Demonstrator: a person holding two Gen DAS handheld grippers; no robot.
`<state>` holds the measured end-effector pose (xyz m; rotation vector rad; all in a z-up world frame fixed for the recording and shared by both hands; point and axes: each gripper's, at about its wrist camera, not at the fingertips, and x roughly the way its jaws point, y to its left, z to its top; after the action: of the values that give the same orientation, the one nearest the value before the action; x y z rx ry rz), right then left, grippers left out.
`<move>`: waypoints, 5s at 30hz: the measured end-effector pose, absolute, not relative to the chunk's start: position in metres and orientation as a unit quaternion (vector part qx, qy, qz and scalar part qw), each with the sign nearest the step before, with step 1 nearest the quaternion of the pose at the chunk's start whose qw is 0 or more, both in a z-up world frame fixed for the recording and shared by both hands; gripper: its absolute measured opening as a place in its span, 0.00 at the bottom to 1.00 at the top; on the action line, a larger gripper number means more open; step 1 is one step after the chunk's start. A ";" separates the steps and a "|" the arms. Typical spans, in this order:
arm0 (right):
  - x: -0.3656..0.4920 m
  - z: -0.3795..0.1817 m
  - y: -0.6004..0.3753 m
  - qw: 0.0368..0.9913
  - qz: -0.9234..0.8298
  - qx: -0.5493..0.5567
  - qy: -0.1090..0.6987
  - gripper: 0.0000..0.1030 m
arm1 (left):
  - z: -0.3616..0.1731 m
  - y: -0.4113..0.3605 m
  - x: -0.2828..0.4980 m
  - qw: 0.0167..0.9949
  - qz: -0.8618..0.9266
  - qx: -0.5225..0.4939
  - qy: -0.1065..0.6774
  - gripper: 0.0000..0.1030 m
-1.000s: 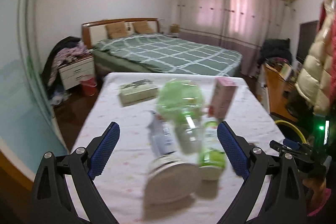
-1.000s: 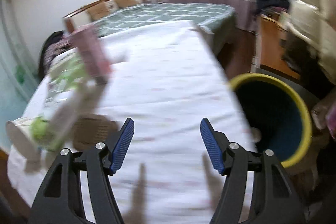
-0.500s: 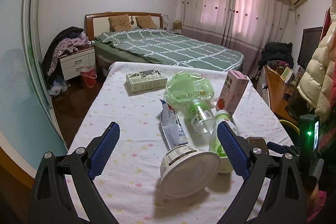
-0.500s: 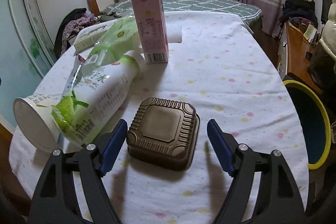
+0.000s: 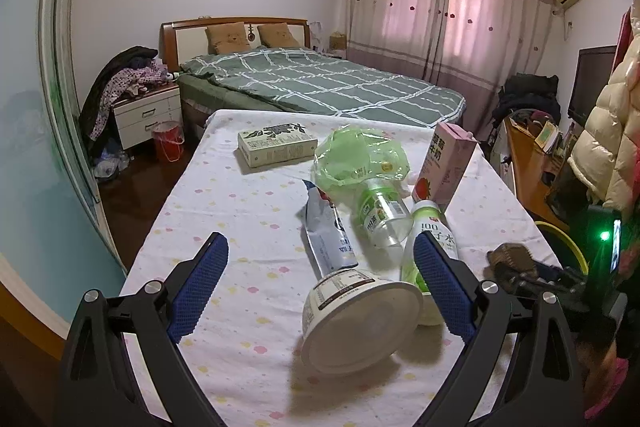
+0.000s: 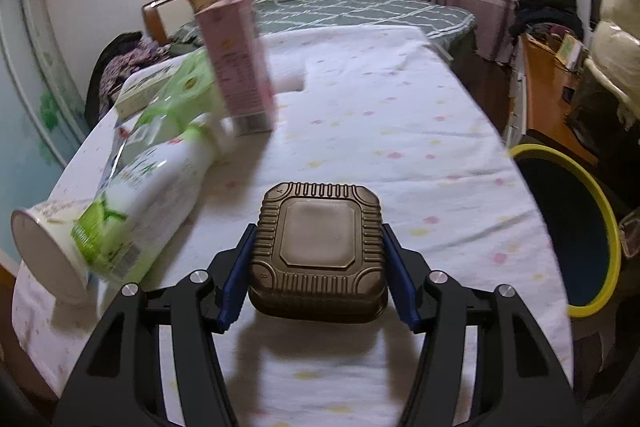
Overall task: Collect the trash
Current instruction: 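Carry the brown container with the right gripper into the bin and release, then grasp the white plastic bowl by its rim with the left gripper, then carry the white bowl with the left gripper over the bin and release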
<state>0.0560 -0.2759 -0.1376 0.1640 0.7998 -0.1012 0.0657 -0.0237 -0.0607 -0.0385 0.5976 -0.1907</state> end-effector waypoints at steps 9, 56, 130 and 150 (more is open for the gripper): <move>0.044 -0.126 -0.358 0.913 -0.155 0.124 0.357 0.56 | -0.067 -0.035 0.069 0.949 -0.099 -0.010 0.299 0.90; 0.052 -0.142 -0.459 0.873 -0.281 0.181 0.356 0.63 | -0.105 -0.017 0.139 0.934 -0.045 0.021 0.354 0.90; -0.068 -0.125 -0.520 0.882 -0.292 0.209 0.305 0.64 | -0.066 -0.348 0.108 0.847 -0.385 0.101 0.353 0.81; -0.099 -0.148 -0.553 0.864 -0.313 0.235 0.317 0.65 | -0.140 -0.497 0.111 0.792 -0.411 0.159 0.422 0.85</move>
<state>-0.0986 -0.5529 -0.1480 0.4924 0.6639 -0.6563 0.1113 -0.4974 -0.1400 0.3429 0.9085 -0.8837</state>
